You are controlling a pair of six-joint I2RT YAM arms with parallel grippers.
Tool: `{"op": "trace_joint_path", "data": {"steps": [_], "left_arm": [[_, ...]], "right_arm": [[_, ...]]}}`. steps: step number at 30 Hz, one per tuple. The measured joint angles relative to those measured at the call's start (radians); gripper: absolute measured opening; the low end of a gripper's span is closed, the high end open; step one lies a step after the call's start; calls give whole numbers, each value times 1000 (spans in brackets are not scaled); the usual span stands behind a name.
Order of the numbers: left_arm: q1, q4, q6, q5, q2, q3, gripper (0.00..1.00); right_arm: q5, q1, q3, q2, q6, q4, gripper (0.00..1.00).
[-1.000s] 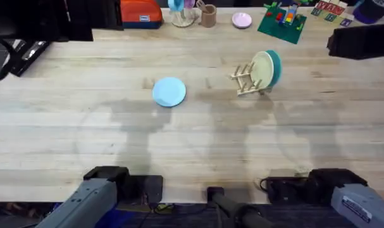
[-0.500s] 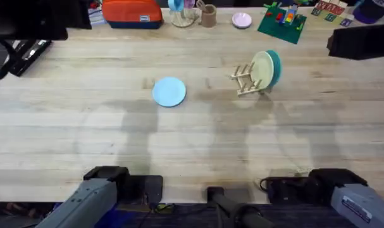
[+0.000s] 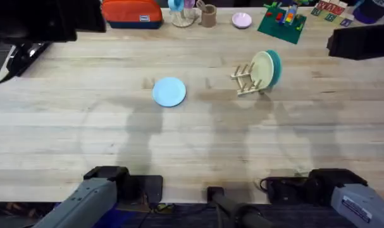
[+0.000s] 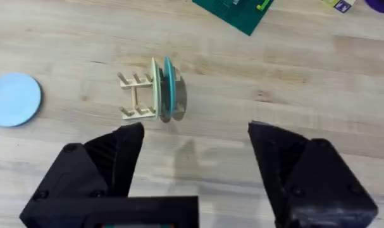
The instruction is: Pick up the plates from the table one by one and place each into a slot on the dish rack.
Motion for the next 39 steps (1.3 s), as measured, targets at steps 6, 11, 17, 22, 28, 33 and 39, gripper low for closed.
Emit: {"op": "trace_joint_path", "data": {"steps": [6,11,17,22,28,33,39], "left_arm": [[0,-14,6,131,72,1,42],[8,-60,30,196,126,1,42],[85,-79,91,290,174,1,42],[157,-100,153,373,217,1,42],[191,-96,213,438,259,-28,42],[193,-33,233,474,268,-136,42],[193,70,239,517,274,-296,43]], "right_arm": [[0,0,0,0,0,0,993],[0,0,0,0,0,0,994],[0,0,0,0,0,0,993],[0,0,0,0,0,0,993],[0,0,0,0,0,0,993],[0,0,0,0,0,0,993],[0,0,0,0,0,0,994]]}}
